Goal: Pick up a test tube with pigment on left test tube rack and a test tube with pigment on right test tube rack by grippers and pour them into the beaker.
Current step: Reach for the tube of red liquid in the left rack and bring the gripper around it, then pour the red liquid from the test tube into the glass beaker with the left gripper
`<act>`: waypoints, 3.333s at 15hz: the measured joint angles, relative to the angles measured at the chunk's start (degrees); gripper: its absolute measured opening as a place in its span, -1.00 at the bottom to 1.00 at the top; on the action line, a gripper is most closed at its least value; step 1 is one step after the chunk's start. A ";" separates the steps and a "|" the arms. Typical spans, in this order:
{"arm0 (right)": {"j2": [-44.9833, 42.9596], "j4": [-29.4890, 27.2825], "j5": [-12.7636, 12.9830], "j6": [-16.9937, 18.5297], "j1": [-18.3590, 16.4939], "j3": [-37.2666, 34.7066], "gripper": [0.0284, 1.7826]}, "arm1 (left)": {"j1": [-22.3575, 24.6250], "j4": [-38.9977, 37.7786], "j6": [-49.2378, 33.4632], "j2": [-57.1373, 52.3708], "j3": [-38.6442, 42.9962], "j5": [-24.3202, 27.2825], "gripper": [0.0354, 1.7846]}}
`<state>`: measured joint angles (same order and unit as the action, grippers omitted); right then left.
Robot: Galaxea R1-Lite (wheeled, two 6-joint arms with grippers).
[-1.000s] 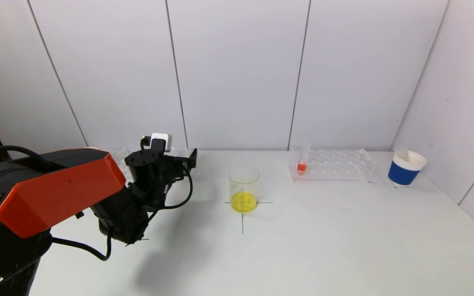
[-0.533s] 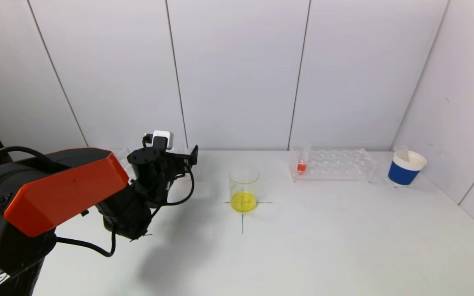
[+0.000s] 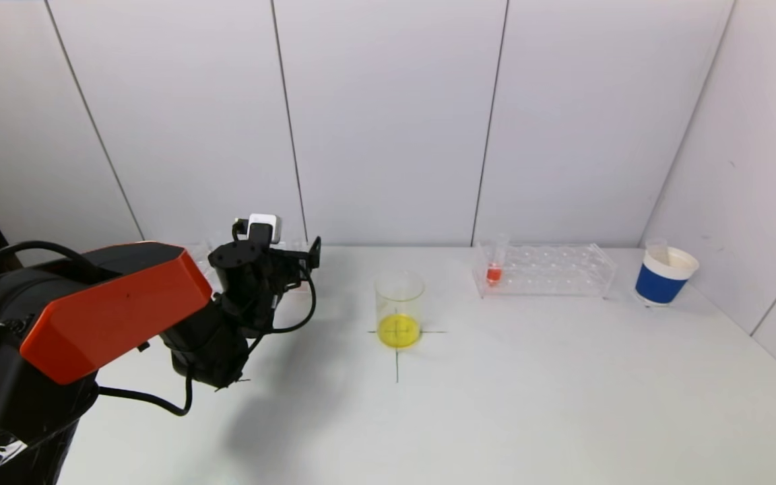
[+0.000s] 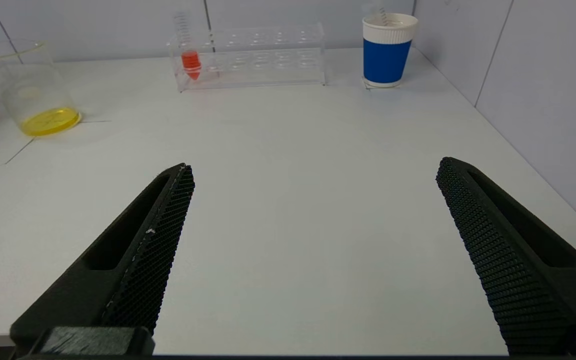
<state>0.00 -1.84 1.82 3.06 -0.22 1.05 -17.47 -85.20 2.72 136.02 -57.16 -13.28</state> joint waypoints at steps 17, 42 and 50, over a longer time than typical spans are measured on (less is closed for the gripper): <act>0.00 0.02 0.02 -0.01 -0.02 0.02 0.98 | -0.17 -0.88 0.26 0.96 0.11 0.38 0.98; 0.00 0.00 0.02 0.00 0.01 0.00 0.98 | -0.20 -0.88 0.34 0.63 0.02 0.11 -0.56; 0.00 0.00 0.02 0.00 0.00 0.00 0.98 | -0.20 -0.85 0.37 0.39 0.05 0.02 -0.56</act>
<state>0.00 -1.84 1.84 3.06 -0.22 1.05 -17.66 -86.05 3.08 136.41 -57.11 -13.25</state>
